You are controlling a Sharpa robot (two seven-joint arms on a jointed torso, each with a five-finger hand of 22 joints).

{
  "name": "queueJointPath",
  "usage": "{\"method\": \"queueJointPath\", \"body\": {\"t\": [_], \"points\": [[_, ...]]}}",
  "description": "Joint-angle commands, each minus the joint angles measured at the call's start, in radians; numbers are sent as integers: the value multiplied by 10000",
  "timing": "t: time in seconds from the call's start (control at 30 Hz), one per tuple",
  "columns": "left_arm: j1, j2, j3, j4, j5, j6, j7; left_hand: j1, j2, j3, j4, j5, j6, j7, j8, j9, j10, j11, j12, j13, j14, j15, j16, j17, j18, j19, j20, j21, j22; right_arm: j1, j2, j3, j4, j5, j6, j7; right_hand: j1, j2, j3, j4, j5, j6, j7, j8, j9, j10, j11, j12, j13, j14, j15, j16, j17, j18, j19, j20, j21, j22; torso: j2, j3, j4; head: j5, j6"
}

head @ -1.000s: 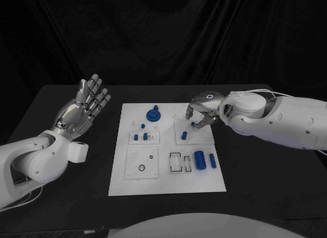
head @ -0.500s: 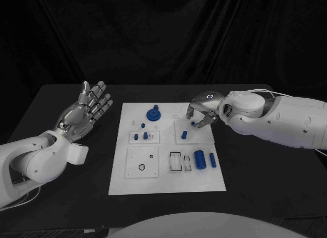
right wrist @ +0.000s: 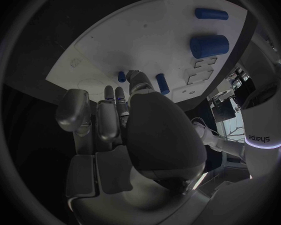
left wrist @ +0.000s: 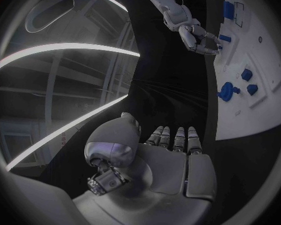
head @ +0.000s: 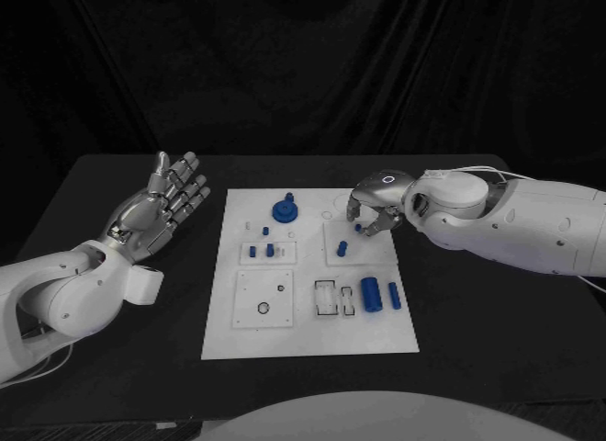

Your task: Assemble the parts on the task board

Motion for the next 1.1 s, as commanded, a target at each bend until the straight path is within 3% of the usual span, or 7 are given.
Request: {"method": "queueJointPath", "body": {"t": [0.03,0.6,0.87,1.1], "points": [[-9,-3,11,26,-94,101,-73,368,140,-552,-48,-147,35,133,-150,-122,-14,174,-75,-103,-123,-1123,-142,-71,-295,43,-794,-93,-99,-49,34,7,-71,-28,-222,-19,174,201,243,43,101,145,27,-28,-96,144,20,33,-111,381,25,251,211,-151,-5,93,288,1654,-4,-2,-1,-2,-15],[-9,-7,10,8,-96,165,-174,615,181,-477,-2,-148,35,250,-150,-122,-12,334,-58,-97,-123,-944,-142,-71,-357,43,-678,-93,-99,-198,208,7,-301,-28,-120,114,493,189,776,22,129,581,-30,104,54,860,-60,-76,-296,382,-5,276,201,-157,-18,77,423,1665,-10,-5,4,23,-94],[-9,13,10,-31,-96,181,-160,679,188,-448,0,-147,35,292,-150,-122,-12,399,-58,-97,-123,-843,-142,-71,-376,43,-589,-93,-99,-241,252,8,-367,-27,-22,232,542,105,1024,13,138,890,-42,226,206,1434,-119,-134,-389,379,110,255,157,-178,-30,142,503,1671,-15,-5,-1,27,-115],[-11,40,10,-85,-96,190,-145,718,186,-432,-2,-148,35,304,-150,-122,-12,431,-58,-97,-123,-798,-142,-71,-380,43,-549,-93,-99,-248,237,8,-358,34,-32,398,845,186,1356,-151,-132,1148,-31,292,310,1857,-147,-293,-509,344,125,72,-52,-137,-125,172,318,1619,-15,-3,0,29,-115]]}}
